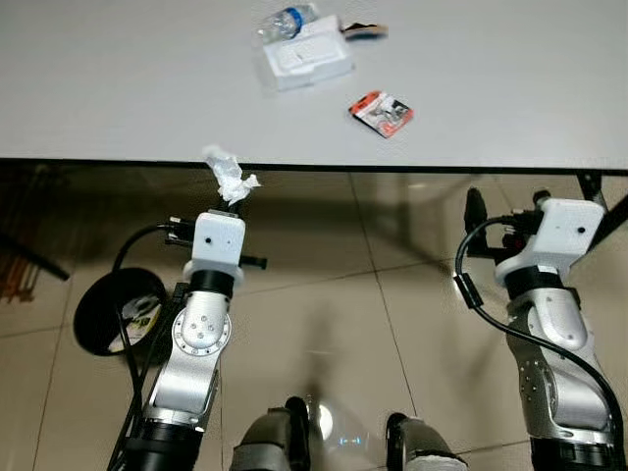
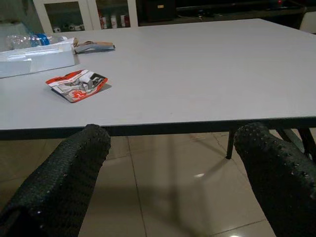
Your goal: Picking trash to rubbish bin
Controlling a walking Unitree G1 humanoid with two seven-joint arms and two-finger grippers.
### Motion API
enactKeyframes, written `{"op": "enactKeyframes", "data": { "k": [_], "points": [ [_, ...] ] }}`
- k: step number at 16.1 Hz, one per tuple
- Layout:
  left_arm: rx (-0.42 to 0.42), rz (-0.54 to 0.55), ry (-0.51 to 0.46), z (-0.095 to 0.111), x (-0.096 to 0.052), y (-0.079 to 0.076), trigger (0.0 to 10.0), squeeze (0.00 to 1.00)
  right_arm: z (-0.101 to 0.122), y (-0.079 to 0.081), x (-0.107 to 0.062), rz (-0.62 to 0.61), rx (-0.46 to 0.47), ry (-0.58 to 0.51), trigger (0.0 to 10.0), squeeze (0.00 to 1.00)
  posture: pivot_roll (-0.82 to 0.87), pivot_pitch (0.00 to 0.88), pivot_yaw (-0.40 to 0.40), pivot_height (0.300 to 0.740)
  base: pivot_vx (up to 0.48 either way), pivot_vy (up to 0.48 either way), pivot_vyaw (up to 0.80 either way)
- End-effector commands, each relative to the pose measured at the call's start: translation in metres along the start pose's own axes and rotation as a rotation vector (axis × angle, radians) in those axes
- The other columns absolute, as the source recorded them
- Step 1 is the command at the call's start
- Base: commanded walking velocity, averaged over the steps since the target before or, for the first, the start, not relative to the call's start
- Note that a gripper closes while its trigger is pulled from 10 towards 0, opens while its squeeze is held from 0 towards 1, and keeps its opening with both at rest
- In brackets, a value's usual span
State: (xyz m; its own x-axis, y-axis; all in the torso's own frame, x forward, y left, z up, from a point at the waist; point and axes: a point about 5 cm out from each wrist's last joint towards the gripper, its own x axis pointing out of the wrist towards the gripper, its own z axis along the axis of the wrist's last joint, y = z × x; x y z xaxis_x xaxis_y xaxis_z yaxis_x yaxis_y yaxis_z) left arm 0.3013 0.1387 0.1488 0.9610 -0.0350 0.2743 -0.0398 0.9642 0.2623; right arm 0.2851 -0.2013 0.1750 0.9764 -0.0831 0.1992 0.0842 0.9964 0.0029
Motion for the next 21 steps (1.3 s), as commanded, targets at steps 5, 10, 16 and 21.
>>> {"op": "enactKeyframes", "data": {
  "k": [5, 10, 16, 21],
  "points": [
    [0.006, 0.008, 0.017, -0.0017, -0.0007, 0.0026, 10.0, 0.00, -0.0079, 0.0056, -0.0007, 0.027, -0.006, 0.052, 10.0, 0.00, -0.04, 0.281, 0.124, 0.740, 0.000, 0.000, 0.61],
    [0.009, 0.004, 0.020, -0.0018, -0.0001, 0.0019, 10.0, 0.00, -0.0076, 0.0065, 0.0003, 0.036, -0.004, 0.053, 10.0, 0.00, -0.04, 0.275, 0.127, 0.740, 0.000, 0.000, 0.80],
    [0.010, -0.003, 0.018, -0.0011, 0.0007, 0.0012, 10.0, 0.00, -0.0086, 0.0092, 0.0005, 0.052, -0.004, 0.056, 10.0, 0.00, -0.04, 0.266, 0.130, 0.740, 0.000, 0.000, 0.80],
    [0.006, -0.003, 0.017, -0.0006, 0.0008, 0.0004, 10.0, 0.00, -0.0099, 0.0104, 0.0002, 0.058, 0.001, 0.059, 10.0, 0.00, -0.04, 0.264, 0.130, 0.740, 0.000, 0.000, 0.80]
  ]
}}
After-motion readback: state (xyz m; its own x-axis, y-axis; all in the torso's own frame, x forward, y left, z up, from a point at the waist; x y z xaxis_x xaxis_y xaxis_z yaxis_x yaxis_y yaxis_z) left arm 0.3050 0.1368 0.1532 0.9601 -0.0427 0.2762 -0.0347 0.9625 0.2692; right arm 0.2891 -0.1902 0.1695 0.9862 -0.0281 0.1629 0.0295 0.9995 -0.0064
